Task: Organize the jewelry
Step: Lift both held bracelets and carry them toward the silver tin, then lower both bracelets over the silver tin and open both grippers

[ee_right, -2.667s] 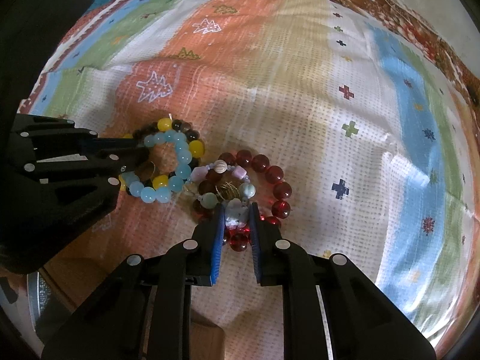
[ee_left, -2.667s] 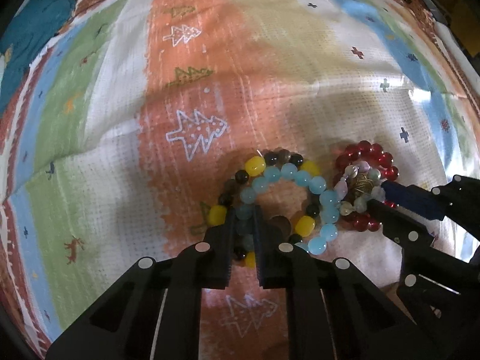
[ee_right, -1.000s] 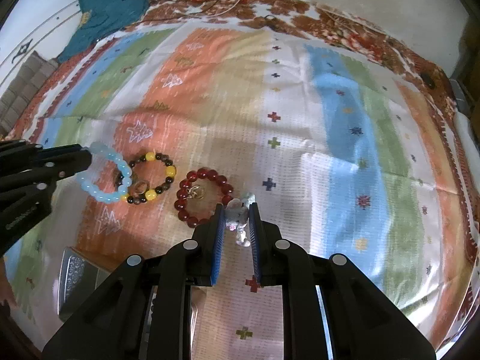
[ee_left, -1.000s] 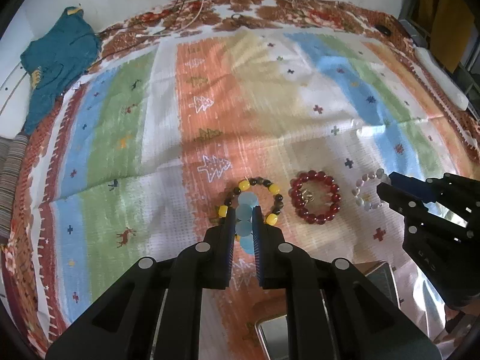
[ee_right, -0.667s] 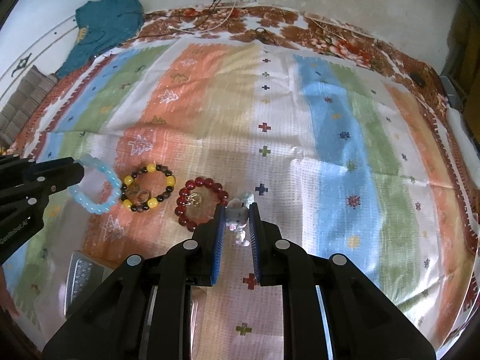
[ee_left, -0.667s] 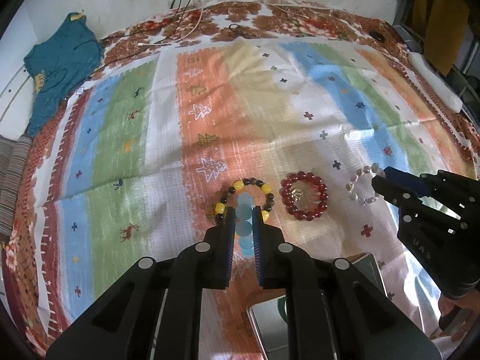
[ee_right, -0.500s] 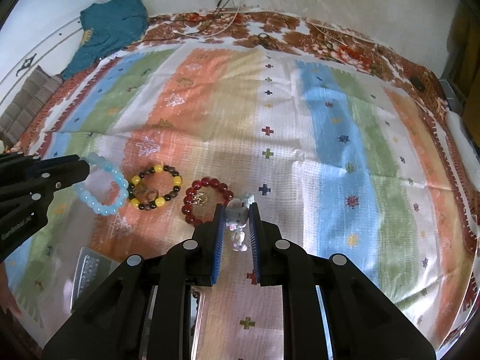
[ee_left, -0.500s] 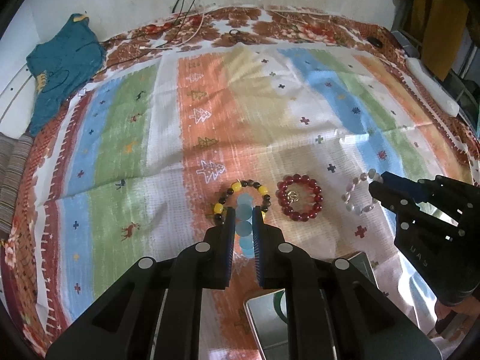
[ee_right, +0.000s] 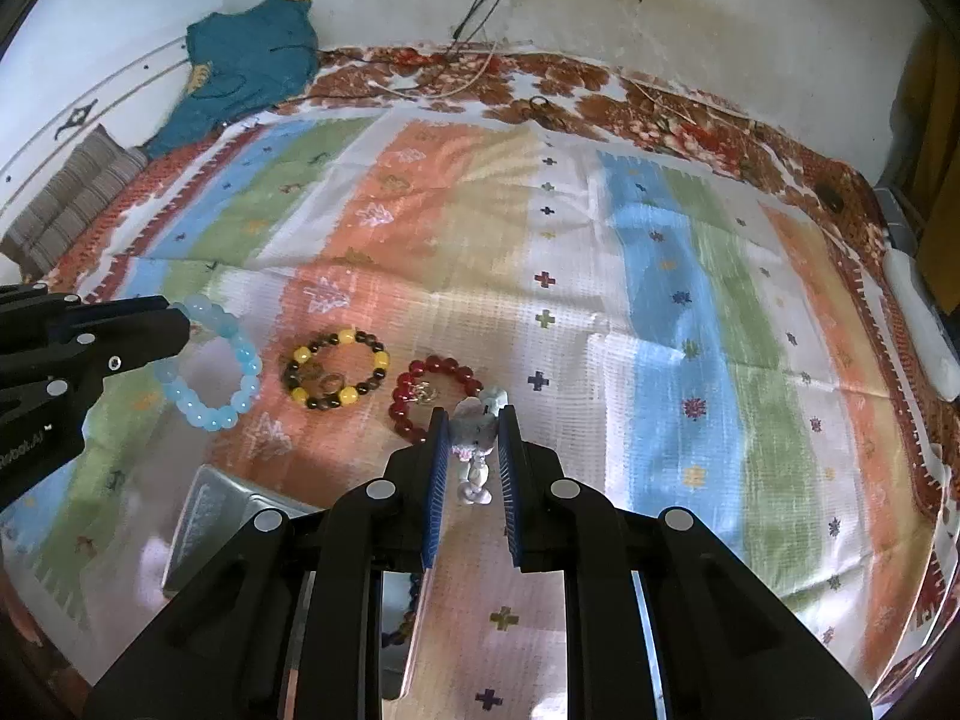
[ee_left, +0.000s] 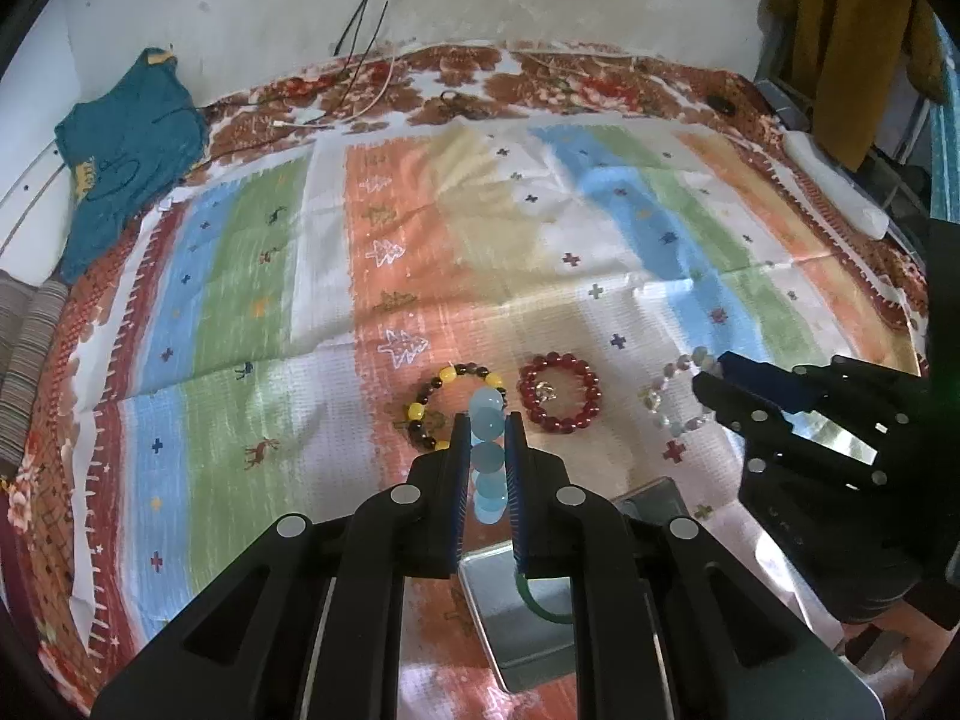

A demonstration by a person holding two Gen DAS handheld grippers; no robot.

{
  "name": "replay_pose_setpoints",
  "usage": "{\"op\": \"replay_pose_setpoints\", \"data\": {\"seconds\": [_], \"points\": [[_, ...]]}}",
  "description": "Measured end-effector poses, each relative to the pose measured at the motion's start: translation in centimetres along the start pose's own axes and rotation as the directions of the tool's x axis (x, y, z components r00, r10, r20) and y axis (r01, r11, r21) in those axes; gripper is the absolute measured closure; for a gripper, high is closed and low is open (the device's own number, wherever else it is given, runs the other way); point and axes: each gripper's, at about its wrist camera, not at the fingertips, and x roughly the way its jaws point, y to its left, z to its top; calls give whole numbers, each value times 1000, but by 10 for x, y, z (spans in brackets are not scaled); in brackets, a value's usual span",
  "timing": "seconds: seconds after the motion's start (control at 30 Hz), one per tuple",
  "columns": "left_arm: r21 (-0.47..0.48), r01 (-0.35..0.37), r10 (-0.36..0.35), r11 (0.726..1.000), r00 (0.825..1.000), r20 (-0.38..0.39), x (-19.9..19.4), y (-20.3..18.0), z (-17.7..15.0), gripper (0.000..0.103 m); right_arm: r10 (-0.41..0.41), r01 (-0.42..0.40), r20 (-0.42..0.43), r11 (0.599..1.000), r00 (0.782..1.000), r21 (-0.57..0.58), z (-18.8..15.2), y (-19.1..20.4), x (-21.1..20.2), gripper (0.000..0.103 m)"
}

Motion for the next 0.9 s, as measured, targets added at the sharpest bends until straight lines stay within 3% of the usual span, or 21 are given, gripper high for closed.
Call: {"op": "replay_pose_setpoints", "data": {"seconds": [0.23, 0.9], "points": [[-4, 29, -29, 1000, 999, 26, -19, -7, -10, 92, 24, -24, 29, 1000, 999, -6, -6, 6, -19, 86], [17, 23, -24, 1000, 998, 56, -49, -21, -43, 92, 62, -60, 45, 997, 997, -53, -37, 27, -48, 86]]}}
